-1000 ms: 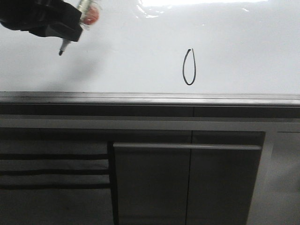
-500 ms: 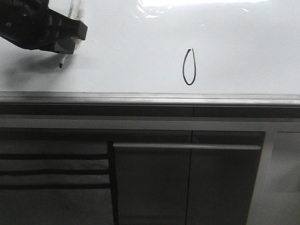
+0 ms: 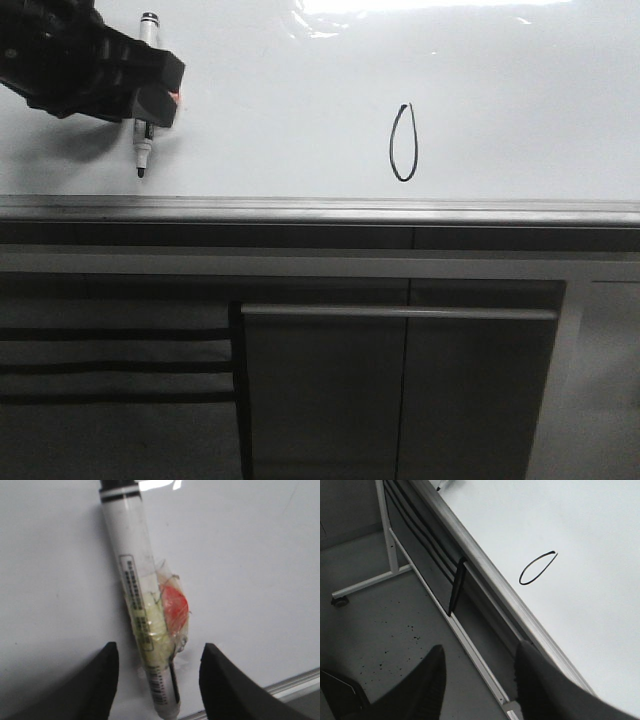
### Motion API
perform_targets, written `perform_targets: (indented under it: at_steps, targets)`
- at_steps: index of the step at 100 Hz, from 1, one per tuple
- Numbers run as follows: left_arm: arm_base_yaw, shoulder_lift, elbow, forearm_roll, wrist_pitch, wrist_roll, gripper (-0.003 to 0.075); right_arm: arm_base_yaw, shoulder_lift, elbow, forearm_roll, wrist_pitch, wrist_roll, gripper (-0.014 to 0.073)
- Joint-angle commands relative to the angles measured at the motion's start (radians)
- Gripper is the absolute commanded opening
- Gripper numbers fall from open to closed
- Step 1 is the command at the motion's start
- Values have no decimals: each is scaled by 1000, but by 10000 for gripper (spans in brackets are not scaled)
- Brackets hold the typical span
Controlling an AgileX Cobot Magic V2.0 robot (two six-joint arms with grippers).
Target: Write number 0 on whiteboard
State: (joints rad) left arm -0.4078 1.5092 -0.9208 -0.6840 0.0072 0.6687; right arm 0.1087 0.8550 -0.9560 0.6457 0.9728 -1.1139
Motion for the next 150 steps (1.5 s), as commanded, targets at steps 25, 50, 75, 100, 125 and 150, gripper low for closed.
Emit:
perform_targets:
  at_steps: [25,50,75,100,125,150]
  targets:
    - [169,-317,-58,227,462,-49,356,-7,-96,-33,-289,-85,301,289]
    - [294,-578,-3,467,673,-339,354,-7,-174,62,-579,-162,958,171]
    - [322,-861,360,305,127,-386,184,-7,-383,446,-530,-809,969,-74]
    - [322,-936,552,266,50,-386,49,-7,-404,650,-530,-921,969,-73]
    - [296,-989,687,266,56,-386,-20,-7,-404,759,-530,-903,969,-73]
    - [298,-1357,887,290,-113,-386,-20,-7,-404,798,-530,-884,969,-73]
